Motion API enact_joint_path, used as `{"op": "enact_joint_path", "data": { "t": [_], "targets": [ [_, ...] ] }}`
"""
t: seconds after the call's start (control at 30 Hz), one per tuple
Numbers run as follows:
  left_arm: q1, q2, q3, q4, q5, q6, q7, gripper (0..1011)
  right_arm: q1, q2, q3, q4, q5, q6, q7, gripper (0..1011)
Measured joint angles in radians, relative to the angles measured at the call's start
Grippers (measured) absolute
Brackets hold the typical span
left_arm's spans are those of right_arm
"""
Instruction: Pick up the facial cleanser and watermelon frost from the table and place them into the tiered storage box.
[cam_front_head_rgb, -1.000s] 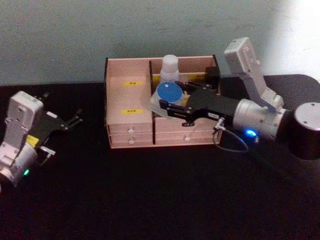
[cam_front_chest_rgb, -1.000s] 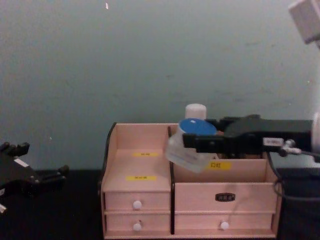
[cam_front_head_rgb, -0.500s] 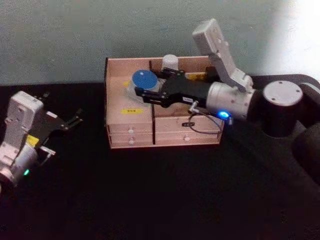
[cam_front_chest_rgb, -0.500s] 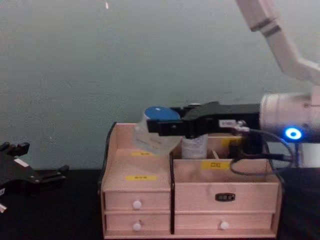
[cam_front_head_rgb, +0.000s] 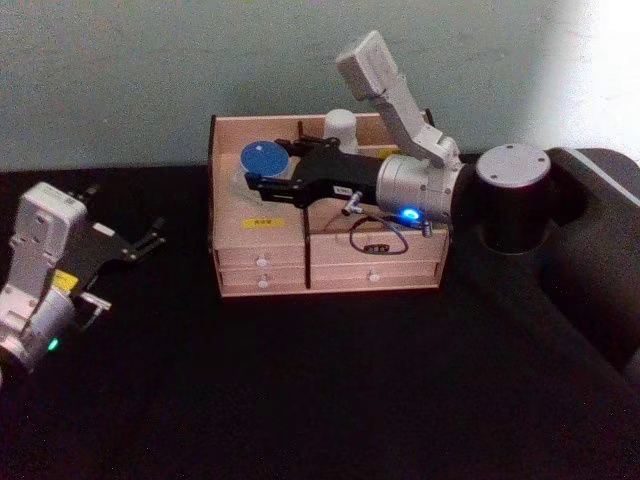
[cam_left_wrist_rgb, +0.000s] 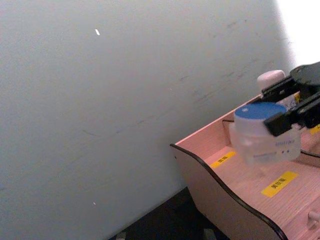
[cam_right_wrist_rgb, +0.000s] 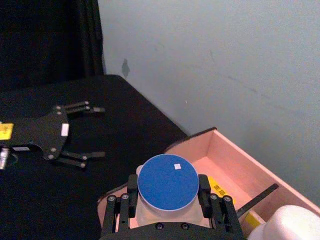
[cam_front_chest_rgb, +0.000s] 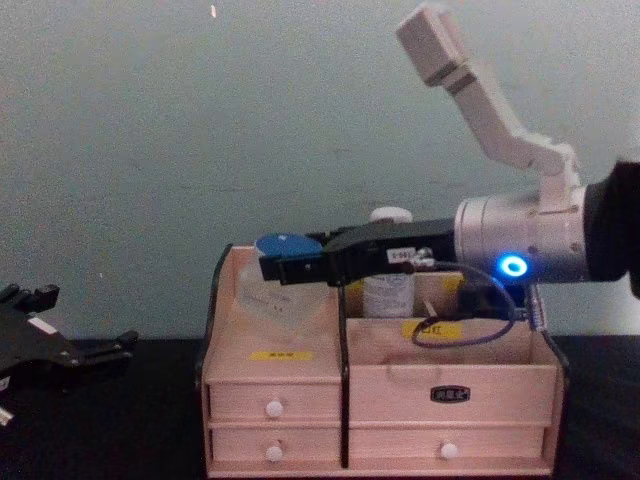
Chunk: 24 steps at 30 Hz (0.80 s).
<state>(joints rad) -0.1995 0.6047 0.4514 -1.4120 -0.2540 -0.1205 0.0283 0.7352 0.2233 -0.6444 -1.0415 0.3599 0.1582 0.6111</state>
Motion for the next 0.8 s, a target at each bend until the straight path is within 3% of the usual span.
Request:
{"op": "enact_joint_path", "data": {
  "t": [0.37,0.8],
  "targets": [
    [0.0,0.0,0.0,0.0,0.0,0.0,0.0,1001,0.044,-0.051,-0.005,0.112,-0.021,0.006,0.005,708],
    [0.0,0.0,0.0,0.0,0.0,0.0,0.0,1001,0.052,-0.064,-0.003,0.14,-0.041,0.01,0.015,708]
  ]
}}
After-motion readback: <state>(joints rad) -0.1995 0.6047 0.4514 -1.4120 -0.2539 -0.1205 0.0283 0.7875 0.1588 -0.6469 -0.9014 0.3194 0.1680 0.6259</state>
